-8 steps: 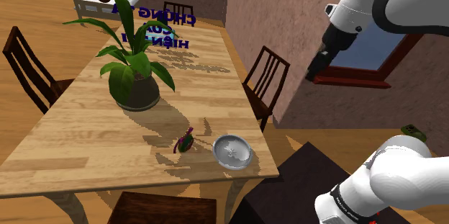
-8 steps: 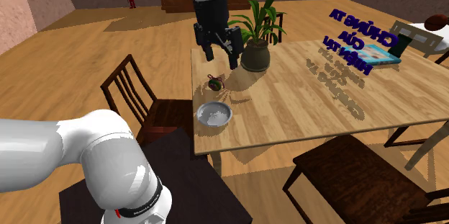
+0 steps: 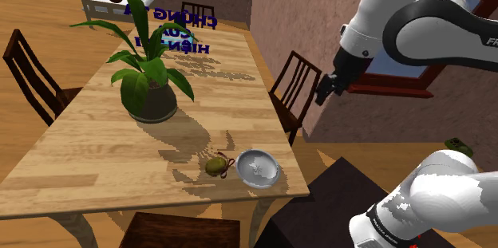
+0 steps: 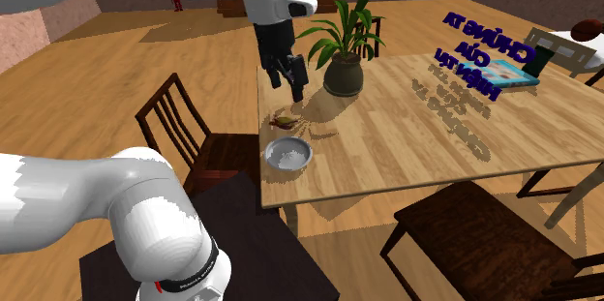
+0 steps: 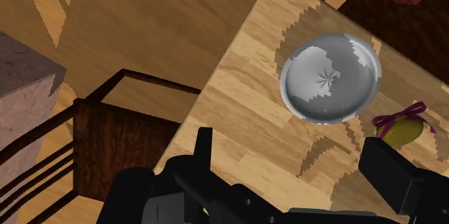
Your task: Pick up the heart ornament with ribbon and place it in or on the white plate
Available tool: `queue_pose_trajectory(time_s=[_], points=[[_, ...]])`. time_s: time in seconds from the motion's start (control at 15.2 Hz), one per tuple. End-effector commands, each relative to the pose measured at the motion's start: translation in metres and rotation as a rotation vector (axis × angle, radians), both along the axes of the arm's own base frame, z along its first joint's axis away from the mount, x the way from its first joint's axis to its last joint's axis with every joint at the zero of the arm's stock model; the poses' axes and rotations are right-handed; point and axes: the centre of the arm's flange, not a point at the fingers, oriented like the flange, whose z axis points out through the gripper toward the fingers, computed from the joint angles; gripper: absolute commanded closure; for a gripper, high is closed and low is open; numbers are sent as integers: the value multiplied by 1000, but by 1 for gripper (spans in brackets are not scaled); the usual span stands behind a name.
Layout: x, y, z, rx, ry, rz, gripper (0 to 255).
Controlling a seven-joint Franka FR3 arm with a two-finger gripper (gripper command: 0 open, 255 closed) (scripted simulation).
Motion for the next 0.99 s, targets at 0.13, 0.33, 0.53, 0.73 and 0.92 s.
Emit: queue_pose_trajectory(time_s=[0.13, 0.33, 0.53, 0.73, 0.92], points=[[8, 37, -36, 20, -8, -109, 0], [20, 64, -61, 34, -13, -187, 0], [33, 90, -86, 49, -19, -265, 0], [49, 116, -110, 63, -24, -344, 0], [67, 141, -134, 77, -29, -422, 0]])
